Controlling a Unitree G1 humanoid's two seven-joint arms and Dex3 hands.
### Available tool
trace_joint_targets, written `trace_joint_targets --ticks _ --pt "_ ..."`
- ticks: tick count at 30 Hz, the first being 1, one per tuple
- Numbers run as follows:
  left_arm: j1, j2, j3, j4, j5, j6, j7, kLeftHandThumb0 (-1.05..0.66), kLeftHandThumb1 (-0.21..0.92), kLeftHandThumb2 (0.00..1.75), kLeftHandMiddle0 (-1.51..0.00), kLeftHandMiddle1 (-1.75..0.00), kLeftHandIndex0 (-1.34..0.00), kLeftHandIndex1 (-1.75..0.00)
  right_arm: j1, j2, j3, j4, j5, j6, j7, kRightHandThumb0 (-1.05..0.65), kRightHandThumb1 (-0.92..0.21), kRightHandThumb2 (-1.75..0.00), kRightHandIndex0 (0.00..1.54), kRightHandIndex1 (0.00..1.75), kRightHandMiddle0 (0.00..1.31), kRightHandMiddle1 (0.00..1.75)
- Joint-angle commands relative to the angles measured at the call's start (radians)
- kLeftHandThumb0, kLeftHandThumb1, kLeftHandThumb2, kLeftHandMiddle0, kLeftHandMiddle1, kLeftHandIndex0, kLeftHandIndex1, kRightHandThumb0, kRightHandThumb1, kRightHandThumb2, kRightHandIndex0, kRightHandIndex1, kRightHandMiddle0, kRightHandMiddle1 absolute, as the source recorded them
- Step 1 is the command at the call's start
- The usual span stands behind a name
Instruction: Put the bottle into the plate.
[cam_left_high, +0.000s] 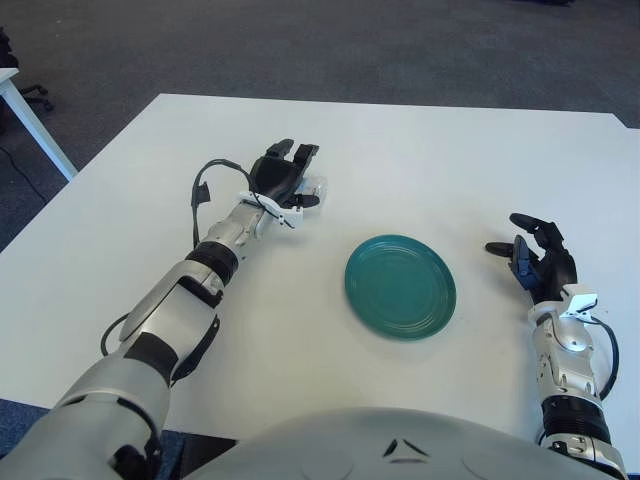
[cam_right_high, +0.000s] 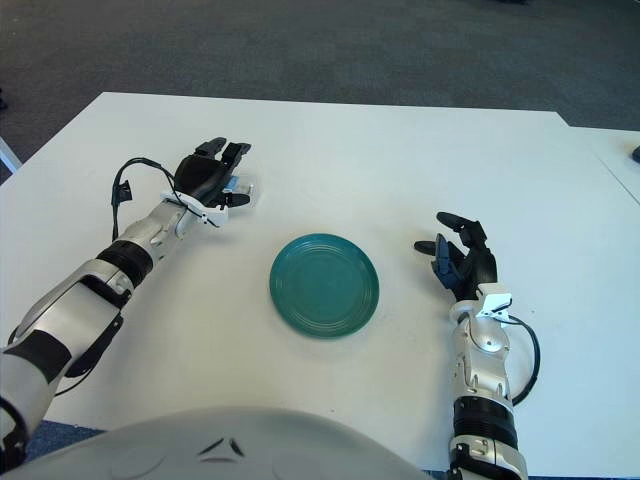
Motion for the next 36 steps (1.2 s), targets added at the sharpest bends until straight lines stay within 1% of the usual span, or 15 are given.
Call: trace_joint_targets --ticks 1,5,12,18,25,36 --pt "-0.022 0.006 -0.004 0.018 -0.013 -0.002 -0.011 -1.05 0.92 0.62 -0.34 0.00 -0.03 -0.69 0.051 -0.003 -0.007 0.036 0.005 0.074 0.001 -0.43 -0.92 -0.58 0.57 0.82 0.20 0.91" --pt "-0.032 -0.005 -0.004 0.069 -0.026 -0.012 -0.034 -1.05 0.92 0.61 -0.33 0.00 -0.03 -0.69 0.058 -0.002 -0.010 0.026 0.015 0.072 0.014 -0.44 -0.92 -0.57 0.58 0.82 0.21 0.91" --pt "-0.049 -0.028 -0.018 0.165 -0.036 -0.032 -0.033 -1.05 0.92 0.65 -0.31 0.00 -0.01 -0.68 0.086 0.004 -0.012 -0.024 0.033 0.073 0.025 -0.44 -0.92 -0.57 0.59 0.82 0.26 0.94" --pt "-0.060 -0.042 -0.027 0.198 -0.049 -0.035 -0.063 -1.05 0.92 0.65 -0.29 0.00 0.00 -0.65 0.091 -0.003 -0.018 -0.024 0.048 0.069 0.045 -0.44 -0.92 -0.56 0.58 0.83 0.29 0.97" --pt "-0.059 -0.064 -0.039 0.228 -0.056 -0.026 -0.098 -1.05 0.92 0.61 -0.25 0.00 0.00 -0.56 0.092 -0.004 -0.024 -0.021 0.051 0.057 0.060 -0.45 -0.92 -0.55 0.57 0.84 0.30 0.98" --pt "-0.047 -0.097 -0.061 0.283 -0.067 -0.012 -0.119 -1.05 0.92 0.56 -0.23 0.00 0.00 -0.48 0.121 0.003 -0.025 -0.076 0.074 0.031 0.084 -0.47 -0.92 -0.54 0.55 0.87 0.32 0.97"
